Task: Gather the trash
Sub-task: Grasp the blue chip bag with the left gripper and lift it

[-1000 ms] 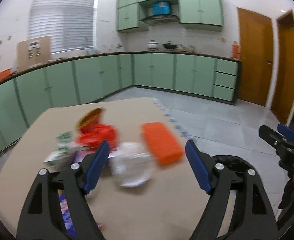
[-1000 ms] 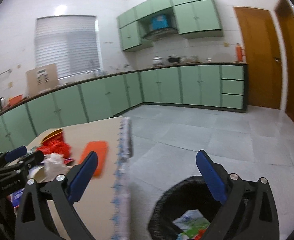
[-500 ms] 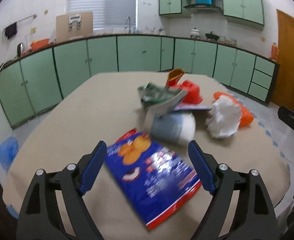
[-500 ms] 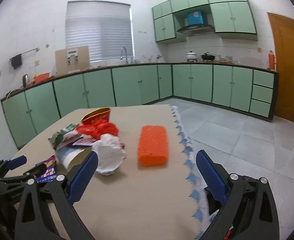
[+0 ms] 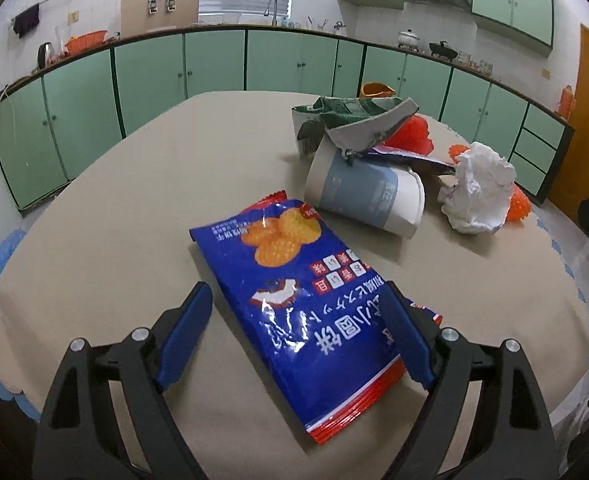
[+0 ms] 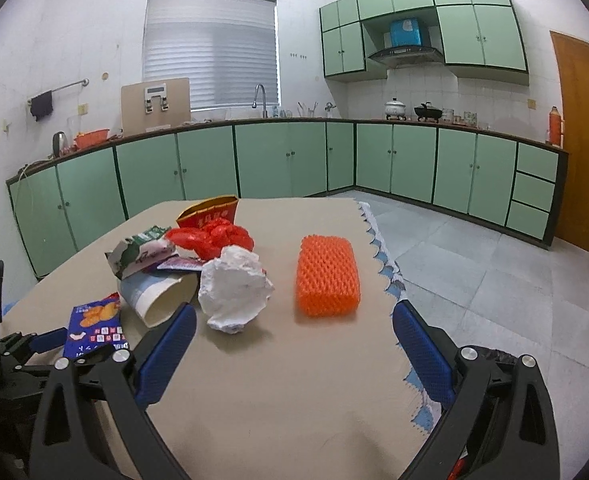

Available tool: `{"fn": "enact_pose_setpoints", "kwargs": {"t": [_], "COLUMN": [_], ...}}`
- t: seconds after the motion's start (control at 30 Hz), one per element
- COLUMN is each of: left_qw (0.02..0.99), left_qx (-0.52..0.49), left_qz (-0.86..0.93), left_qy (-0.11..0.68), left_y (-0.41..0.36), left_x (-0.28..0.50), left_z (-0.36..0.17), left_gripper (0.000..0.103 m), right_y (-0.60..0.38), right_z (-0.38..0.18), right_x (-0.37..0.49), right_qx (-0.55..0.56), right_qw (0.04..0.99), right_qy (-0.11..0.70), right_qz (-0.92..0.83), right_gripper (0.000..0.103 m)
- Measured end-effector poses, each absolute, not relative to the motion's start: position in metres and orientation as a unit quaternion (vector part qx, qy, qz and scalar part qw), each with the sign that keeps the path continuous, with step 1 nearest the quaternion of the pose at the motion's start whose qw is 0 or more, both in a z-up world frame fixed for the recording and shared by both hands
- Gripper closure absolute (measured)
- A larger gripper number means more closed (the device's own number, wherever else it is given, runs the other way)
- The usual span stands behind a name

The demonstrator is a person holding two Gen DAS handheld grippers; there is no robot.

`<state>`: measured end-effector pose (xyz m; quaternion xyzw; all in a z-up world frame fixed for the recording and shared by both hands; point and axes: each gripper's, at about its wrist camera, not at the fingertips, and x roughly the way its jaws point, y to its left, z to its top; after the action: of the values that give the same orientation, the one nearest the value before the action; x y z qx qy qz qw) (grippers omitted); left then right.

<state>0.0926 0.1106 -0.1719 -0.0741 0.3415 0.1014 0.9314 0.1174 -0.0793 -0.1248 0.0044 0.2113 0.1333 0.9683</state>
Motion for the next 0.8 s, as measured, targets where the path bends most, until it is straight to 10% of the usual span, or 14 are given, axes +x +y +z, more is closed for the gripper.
{"fn": "enact_pose_setpoints", "kwargs": {"t": [0.23, 0.5, 0.8], "left_qw": [0.93, 0.934, 0.947], "left_qx": [-0.082, -0.09, -0.089], "left_qz": [0.095, 0.106, 0.127], "left_qy": [0.346, 0.329, 0.282], "left_y": [0.104, 0.106, 0.116], "left_x": [0.091, 0.087, 0.074], "left_z": [-0.171, -0.168, -0.145], "left_gripper": [0.02, 0.093, 0.1], "right_y": [-0.076, -0.073, -0.054], "right_z": [-0.134, -0.137, -0.135], "right_x": [0.119, 0.121, 0.134], "right_qx": [-0.002, -0.004, -0.002], "right_qw": [0.965, 0.963, 0.957], "right_qy": [0.221, 0.228, 0.234], "right_qz": [0.139, 0.146, 0.169], "right_gripper": [0.007, 0.007, 0.013]}}
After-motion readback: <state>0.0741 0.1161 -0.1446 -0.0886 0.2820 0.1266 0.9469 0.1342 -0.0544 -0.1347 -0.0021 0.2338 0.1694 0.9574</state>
